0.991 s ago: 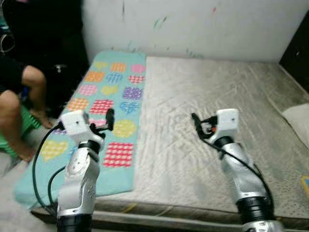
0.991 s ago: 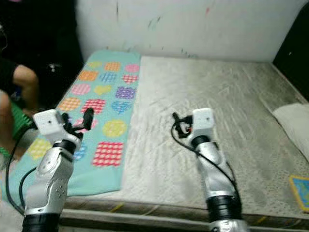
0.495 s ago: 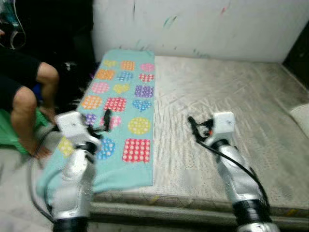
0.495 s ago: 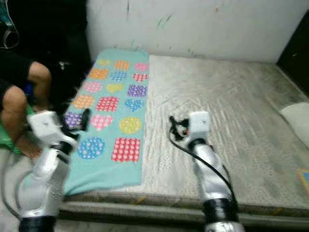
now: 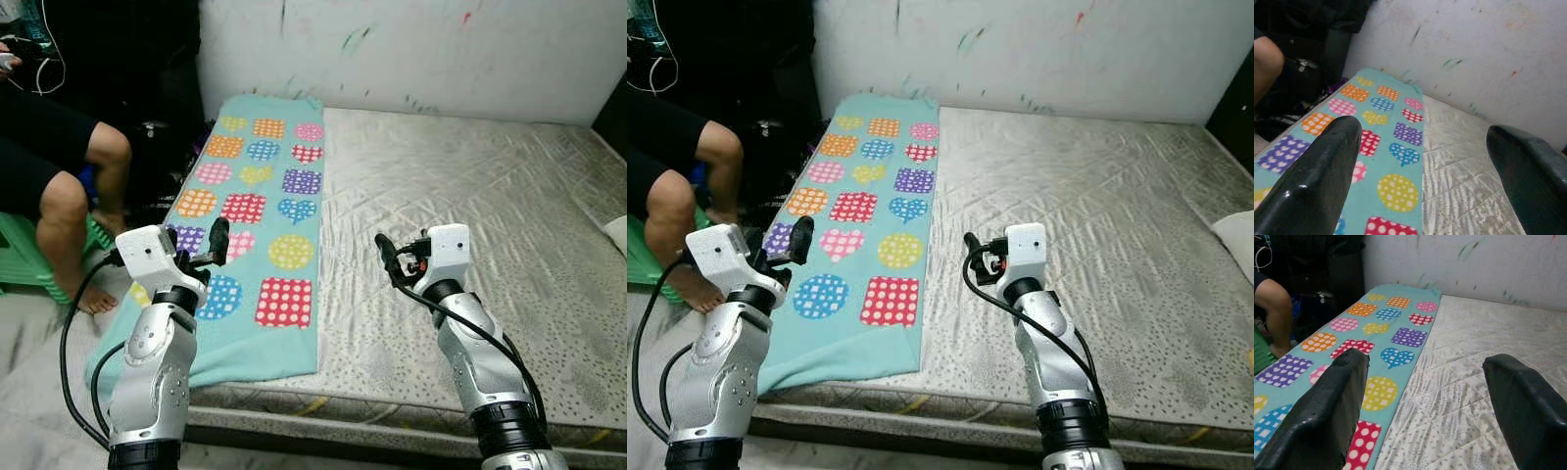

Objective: Clean up the room

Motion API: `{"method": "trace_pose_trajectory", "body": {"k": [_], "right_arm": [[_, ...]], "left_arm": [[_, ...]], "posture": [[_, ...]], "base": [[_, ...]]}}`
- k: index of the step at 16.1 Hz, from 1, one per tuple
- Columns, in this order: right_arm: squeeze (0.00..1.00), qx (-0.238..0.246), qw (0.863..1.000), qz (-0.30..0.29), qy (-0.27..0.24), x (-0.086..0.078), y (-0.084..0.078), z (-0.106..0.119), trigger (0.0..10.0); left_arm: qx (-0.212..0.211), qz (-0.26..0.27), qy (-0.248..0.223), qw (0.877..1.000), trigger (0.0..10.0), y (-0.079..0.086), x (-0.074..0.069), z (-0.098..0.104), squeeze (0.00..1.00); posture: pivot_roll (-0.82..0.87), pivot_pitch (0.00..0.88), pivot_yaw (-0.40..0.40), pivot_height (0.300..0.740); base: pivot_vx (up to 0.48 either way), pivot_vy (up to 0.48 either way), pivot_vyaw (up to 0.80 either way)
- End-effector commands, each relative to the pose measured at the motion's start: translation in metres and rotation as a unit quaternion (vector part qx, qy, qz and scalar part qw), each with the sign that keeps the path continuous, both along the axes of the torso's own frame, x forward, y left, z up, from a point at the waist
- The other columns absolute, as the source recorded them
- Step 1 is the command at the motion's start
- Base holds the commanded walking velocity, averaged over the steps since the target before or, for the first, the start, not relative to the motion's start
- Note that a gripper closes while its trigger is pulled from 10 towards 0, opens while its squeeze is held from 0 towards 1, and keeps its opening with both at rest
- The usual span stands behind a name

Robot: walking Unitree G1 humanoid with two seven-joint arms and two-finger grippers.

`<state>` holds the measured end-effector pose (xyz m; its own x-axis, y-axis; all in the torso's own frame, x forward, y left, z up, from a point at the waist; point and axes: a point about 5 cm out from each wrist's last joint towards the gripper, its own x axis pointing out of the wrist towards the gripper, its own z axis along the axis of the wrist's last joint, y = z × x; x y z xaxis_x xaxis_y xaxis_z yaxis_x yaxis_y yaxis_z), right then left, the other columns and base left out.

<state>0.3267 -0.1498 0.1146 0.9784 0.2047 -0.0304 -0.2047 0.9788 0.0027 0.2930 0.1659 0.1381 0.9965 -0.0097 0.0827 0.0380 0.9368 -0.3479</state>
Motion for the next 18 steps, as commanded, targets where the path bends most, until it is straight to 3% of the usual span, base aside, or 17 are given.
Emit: {"method": "trace_pose_trajectory", "body": {"k": [1,4,9,14,18], "right_arm": [[0.00,-0.011,1.000,-0.008,-0.007,0.0018,-0.0039,0.0044,10.0],[0.00,-0.011,1.000,-0.008,-0.006,0.0020,-0.0038,0.0041,10.0],[0.00,-0.015,1.000,-0.007,-0.006,0.0024,-0.0039,0.0041,10.0],[0.00,-0.023,1.000,-0.010,-0.006,0.0026,-0.0075,0.0032,10.0],[0.00,-0.018,1.000,-0.004,-0.008,0.0047,-0.0057,0.0051,10.0]], "left_arm": [[0.003,-0.003,-0.015,1.000,10.0,-0.0002,-0.0005,0.0064,0.00],[0.004,-0.002,-0.013,1.000,10.0,-0.0003,-0.0004,0.0062,0.00],[-0.006,0.003,-0.004,1.000,10.0,-0.0009,0.0008,0.0035,0.00],[-0.007,0.002,0.002,1.000,10.0,-0.0009,0.0010,0.0018,0.00],[-0.009,0.002,0.001,1.000,10.0,-0.0012,0.0007,0.0013,0.00]], "posture": [[-0.05,0.000,-0.027,0.740],[-0.05,0.000,-0.027,0.740],[-0.05,0.000,-0.031,0.740],[-0.04,0.000,-0.035,0.740],[-0.04,0.000,-0.038,0.740]], "base": [[0.469,0.000,0.00],[0.456,0.000,0.00],[0.000,0.000,0.00],[0.000,0.480,0.00],[0.000,0.480,-0.78]]}}
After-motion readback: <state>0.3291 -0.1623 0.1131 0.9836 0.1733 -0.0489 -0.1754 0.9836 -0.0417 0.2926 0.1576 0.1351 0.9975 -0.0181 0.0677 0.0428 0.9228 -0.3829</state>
